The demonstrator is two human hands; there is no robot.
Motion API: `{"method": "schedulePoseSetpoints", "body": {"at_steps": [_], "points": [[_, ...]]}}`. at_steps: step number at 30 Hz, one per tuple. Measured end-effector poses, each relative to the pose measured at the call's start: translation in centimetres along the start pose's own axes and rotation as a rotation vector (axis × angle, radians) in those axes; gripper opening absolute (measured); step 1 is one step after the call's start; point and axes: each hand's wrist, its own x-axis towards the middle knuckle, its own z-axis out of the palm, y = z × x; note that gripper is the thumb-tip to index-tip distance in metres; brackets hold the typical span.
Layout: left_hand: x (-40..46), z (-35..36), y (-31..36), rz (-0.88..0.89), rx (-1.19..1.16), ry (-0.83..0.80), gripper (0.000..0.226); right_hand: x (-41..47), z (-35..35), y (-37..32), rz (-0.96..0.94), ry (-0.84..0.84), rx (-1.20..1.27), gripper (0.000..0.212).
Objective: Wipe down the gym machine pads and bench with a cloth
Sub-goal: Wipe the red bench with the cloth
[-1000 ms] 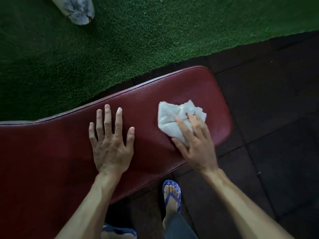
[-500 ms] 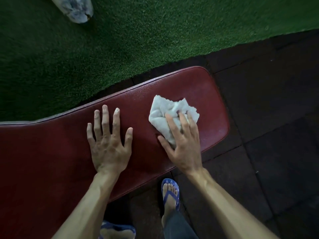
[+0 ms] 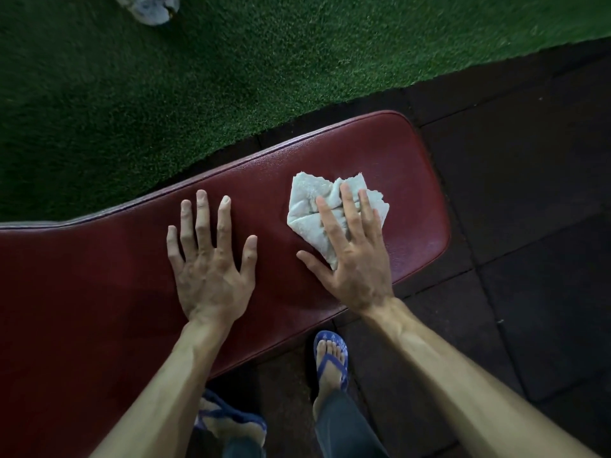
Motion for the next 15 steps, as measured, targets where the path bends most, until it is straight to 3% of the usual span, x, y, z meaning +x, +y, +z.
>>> {"method": "schedulePoseSetpoints", "body": {"at_steps": [9,13,15], "points": [[0.2,-0.2,0.0,0.02,-0.001,-0.02,0.068,1.1,-0.6,0.2,0.011,0.06,0.114,0.052],[0.2,-1.8,0.2,0.036,-0.044,-0.12,0.069,0.0,-5.5,-0.5,0.225,-0.061,0.421,0.049],[0.4,-4.3,0.4,0.053,-0.089,-0.259,0.07,-2.5,-8.2,-1.4,0.319,-0.097,0.52,0.05]]}}
